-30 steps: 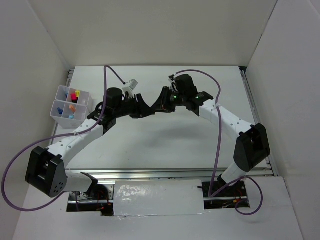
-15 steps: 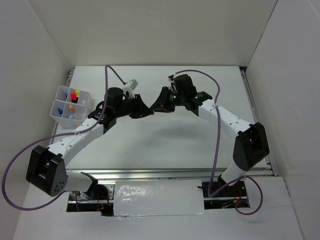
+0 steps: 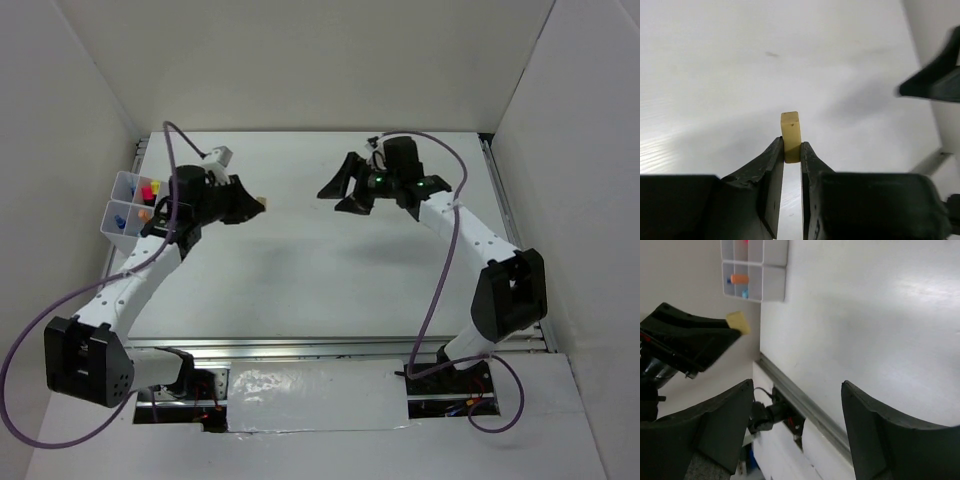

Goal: Sort the stationery into containers
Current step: Place the stationery into the container

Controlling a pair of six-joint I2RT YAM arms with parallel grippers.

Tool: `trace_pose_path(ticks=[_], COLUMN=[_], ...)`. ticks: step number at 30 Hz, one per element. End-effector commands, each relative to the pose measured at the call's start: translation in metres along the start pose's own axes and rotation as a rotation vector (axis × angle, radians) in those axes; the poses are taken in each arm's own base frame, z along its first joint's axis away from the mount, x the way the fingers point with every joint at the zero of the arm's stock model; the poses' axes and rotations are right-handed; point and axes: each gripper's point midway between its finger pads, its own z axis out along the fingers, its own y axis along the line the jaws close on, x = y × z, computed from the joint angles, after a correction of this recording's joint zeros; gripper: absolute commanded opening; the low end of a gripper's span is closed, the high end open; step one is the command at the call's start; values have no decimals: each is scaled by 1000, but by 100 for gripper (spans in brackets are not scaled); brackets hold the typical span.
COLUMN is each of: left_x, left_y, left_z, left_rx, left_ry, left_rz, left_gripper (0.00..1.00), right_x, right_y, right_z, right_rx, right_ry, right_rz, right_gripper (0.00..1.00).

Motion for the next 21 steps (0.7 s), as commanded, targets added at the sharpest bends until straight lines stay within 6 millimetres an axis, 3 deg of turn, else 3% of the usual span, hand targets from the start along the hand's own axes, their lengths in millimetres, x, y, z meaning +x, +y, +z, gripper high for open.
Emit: trace_pose_path(ticks=[1,3,4,5,12,15,21], left_x=[-21,-39,-28,-42,-55,-51,-44], left_y=[37,69,84,112,202,229,257], left_z=[-32,-53,-61,-79,-135,-138,-130], left_rx=[-120,-205,-235,-300,-622,-686,-750], left_ry=[39,68,142,136,227,279,334], left_rz=[135,247,253,318,381,360,323], left_gripper=[0,0,0,0,0,6,10], right_x=[-40,-48,-46,-53,-59,-63,-65], right_y=[-8,-16,-23,-27,-59,-69,-78], right_z=[-49,-61,-66,-75,-97,-102,-105], right_rx=[-13,3,23,37,165,212,232], right_ry=[-120,-135,-122,-135,-123,-141,-140], right_rz=[-74,-110,-117,-189,-315,-324,-304], right_gripper=[77,77,77,76,76,76,76])
